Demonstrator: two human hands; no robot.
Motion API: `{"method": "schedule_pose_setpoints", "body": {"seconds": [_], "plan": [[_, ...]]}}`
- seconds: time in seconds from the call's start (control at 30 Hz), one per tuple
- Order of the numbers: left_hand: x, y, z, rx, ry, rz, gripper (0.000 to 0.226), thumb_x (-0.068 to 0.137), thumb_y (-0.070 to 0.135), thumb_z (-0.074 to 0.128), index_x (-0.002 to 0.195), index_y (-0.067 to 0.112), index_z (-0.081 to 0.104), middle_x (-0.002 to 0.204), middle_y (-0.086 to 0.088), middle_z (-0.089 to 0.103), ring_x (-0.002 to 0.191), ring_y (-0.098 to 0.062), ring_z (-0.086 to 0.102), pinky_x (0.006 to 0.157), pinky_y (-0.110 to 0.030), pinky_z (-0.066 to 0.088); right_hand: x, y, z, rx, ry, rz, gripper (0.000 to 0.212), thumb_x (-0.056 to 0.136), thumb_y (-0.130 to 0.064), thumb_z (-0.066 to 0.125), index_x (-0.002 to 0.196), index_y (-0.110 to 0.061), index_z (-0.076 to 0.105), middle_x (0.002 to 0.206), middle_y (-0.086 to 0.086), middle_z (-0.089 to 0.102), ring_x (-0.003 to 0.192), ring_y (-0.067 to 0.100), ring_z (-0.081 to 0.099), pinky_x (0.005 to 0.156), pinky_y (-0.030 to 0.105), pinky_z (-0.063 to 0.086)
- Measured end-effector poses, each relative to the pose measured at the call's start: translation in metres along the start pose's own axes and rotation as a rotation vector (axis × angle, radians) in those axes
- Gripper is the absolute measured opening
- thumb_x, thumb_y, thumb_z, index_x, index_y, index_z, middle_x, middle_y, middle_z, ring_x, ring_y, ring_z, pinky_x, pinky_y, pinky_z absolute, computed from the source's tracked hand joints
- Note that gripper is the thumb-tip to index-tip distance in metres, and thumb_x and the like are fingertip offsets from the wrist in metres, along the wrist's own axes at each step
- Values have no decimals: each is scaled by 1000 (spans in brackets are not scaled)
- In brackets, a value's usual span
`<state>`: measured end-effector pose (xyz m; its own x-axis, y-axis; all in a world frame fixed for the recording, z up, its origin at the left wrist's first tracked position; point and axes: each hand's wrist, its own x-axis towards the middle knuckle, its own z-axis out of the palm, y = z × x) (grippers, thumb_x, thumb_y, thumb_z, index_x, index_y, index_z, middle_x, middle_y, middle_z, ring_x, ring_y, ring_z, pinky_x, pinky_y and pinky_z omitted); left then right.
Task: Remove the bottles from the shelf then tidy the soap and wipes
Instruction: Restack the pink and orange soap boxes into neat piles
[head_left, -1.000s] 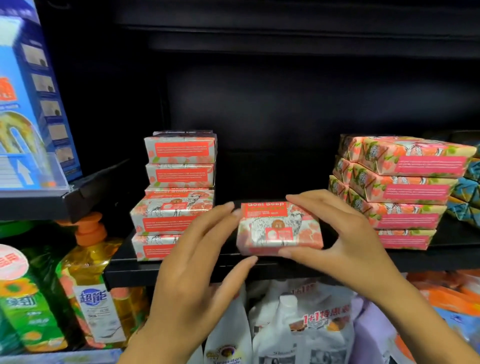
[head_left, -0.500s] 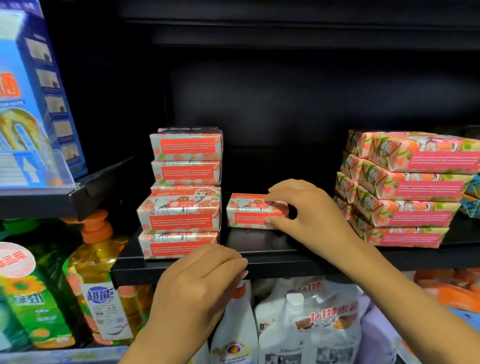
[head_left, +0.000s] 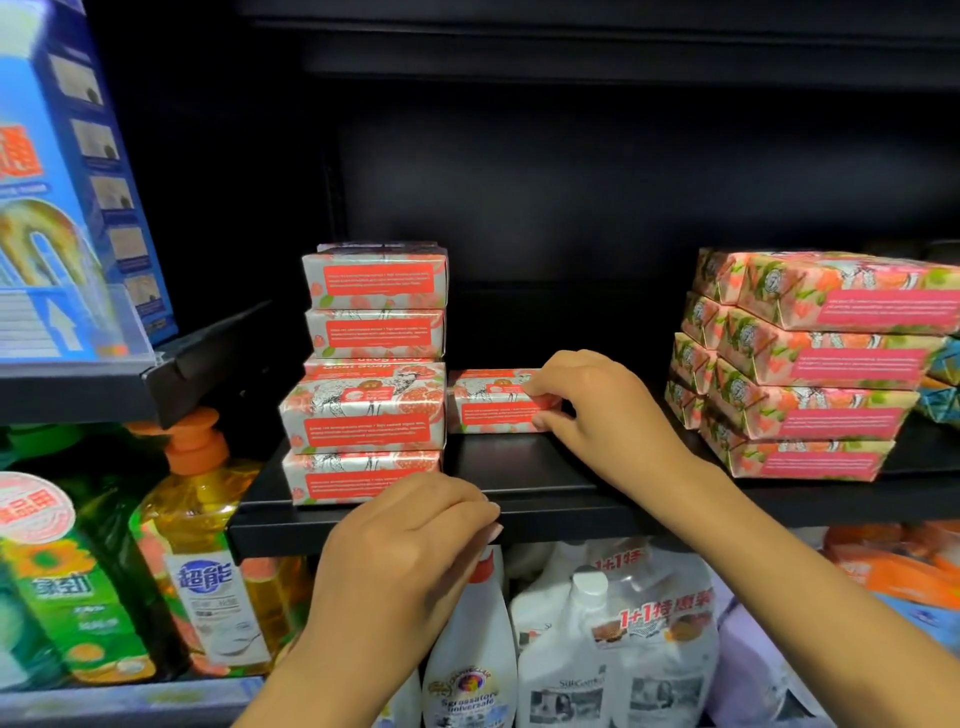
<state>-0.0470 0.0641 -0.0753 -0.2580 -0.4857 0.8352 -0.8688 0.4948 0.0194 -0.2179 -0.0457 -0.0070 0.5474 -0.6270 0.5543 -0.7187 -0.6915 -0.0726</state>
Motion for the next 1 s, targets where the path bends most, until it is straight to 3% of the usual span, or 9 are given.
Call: {"method": "schedule_pose_setpoints", "body": {"seconds": [0.43,0.53,0.63,0.73,0.83,1.0], "plan": [[-3,2,-2,0,-19,0,21,87,24,57,94,12,73,93,2,69,87,-12,61,75,-23,49,7,0,1,13,-60,13,36,88,-29,63,120,-16,60,122,0,58,112,14,51,96,31,44],[-13,-1,-7,-21,53,-23,19,86,25,63,94,10,73,94,1,69,89,-12,62,81,-23,49,1,-4,-3,163,135,19,36,86,-27,65,119,-15,62,121,-1,60,112,10,53,96,22,41],[-22,-9,-21,24,141,-119,23,84,31,66,85,10,73,87,2,67,83,-12,60,77,-23,47,-2,-27,-15,410,316,-57,26,84,-27,65,107,-15,69,108,-5,65,103,1,55,90,10,41],[-29,-24,-39,99,164,-221,30,82,38,65,82,9,72,84,1,65,80,-14,58,73,-26,46,1,-57,-21,505,151,-122,35,83,-38,67,114,-20,66,114,-12,61,107,-2,53,92,12,42],[-34,-35,-51,171,124,-287,34,81,45,62,81,12,71,84,3,65,80,-15,57,71,-26,44,8,-77,-14,371,-42,-178,53,81,-50,62,128,-26,55,127,-13,52,118,-1,42,99,18,35],[-39,-40,-56,140,80,-321,33,80,45,61,83,14,70,86,5,64,83,-14,57,73,-25,43,16,-91,-6,221,-54,-156,62,79,-56,62,132,-29,46,130,-10,45,119,5,31,90,17,25]]}}
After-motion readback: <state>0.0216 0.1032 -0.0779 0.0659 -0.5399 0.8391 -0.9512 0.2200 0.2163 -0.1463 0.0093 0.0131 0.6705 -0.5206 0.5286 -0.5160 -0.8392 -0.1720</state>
